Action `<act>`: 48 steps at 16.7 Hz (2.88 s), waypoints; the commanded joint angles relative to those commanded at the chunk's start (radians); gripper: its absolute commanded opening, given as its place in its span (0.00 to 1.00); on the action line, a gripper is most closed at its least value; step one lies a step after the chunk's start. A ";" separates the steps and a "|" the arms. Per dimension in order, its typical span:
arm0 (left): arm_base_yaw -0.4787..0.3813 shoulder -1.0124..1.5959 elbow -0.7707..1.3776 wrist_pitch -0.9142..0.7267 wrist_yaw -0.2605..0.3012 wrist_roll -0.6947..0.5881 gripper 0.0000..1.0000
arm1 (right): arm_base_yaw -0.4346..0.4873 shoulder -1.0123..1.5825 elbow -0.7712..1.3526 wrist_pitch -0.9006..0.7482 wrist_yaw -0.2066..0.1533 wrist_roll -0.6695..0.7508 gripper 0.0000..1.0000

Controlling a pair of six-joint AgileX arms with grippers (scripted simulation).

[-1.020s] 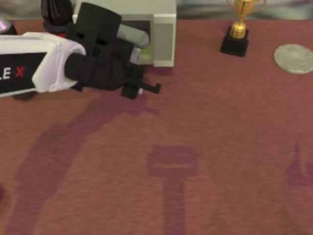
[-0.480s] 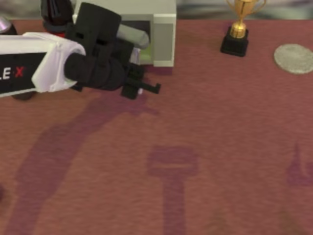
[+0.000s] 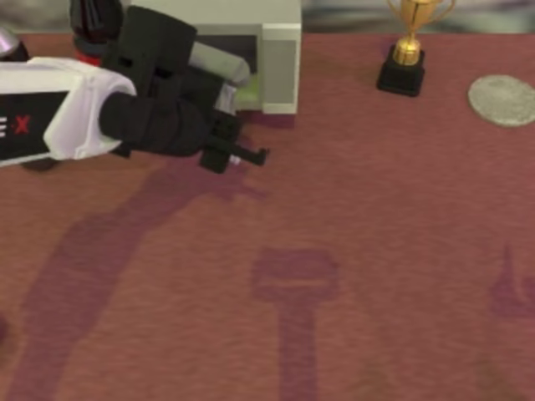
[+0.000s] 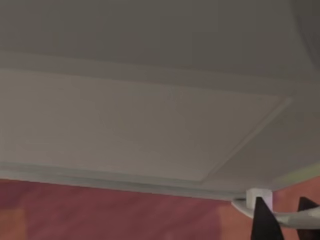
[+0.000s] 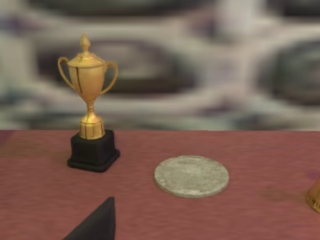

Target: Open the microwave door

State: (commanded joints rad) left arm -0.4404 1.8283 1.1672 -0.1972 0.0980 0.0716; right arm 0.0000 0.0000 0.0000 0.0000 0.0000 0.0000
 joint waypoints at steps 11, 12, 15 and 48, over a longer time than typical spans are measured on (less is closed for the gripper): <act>0.007 -0.004 -0.008 -0.001 0.010 0.014 0.00 | 0.000 0.000 0.000 0.000 0.000 0.000 1.00; 0.007 -0.004 -0.008 -0.001 0.010 0.014 0.00 | 0.000 0.000 0.000 0.000 0.000 0.000 1.00; 0.007 -0.004 -0.008 -0.001 0.010 0.014 0.00 | 0.000 0.000 0.000 0.000 0.000 0.000 1.00; 0.036 -0.027 -0.036 -0.006 0.068 0.084 0.00 | 0.000 0.000 0.000 0.000 0.000 0.000 1.00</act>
State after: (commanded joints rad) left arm -0.4042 1.8013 1.1308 -0.2035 0.1660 0.1553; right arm 0.0000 0.0000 0.0000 0.0000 0.0000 0.0000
